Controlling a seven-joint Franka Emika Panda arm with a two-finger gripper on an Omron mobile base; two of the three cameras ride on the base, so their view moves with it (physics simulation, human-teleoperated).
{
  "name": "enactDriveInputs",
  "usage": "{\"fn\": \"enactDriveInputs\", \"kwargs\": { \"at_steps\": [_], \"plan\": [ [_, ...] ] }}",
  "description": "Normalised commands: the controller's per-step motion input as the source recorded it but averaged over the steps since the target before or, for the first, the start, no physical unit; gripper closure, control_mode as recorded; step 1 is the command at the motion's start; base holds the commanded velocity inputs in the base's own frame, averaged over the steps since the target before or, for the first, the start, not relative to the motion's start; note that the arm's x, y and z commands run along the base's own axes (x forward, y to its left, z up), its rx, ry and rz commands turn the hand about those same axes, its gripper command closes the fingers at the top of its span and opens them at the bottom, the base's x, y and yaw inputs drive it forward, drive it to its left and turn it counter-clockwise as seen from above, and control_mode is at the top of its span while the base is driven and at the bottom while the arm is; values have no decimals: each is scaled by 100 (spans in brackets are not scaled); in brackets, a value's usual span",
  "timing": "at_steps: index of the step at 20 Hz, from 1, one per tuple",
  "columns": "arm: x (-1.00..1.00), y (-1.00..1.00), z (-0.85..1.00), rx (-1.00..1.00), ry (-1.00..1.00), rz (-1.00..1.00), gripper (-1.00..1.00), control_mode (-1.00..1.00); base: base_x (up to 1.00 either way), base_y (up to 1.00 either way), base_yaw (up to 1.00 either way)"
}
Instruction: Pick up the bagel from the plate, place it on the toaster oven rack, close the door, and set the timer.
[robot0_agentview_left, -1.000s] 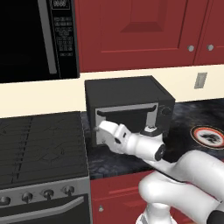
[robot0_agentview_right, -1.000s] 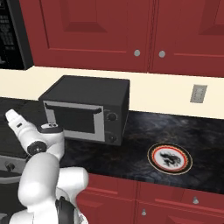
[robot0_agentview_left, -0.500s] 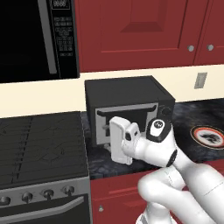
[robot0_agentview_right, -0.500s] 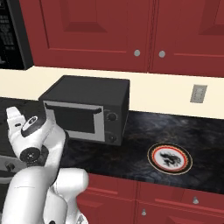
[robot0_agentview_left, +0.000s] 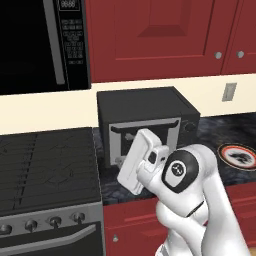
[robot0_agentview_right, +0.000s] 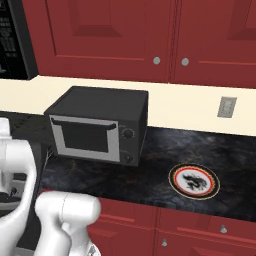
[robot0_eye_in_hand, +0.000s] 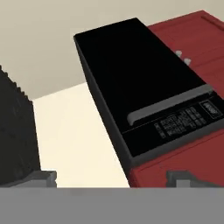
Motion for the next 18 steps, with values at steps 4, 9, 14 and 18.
{"fn": "enactDriveInputs", "kwargs": {
  "at_steps": [4,9,14,18],
  "plan": [
    [-70,-3,100,14,49,-16,-100,-100,0,0,0],
    [-40,-15,100,21,68,-16,-100,-100,0,0,0],
    [-36,-27,87,21,80,-19,-100,-100,0,0,0],
    [-56,-18,72,18,78,-19,-100,-100,0,0,0]
  ]
}}
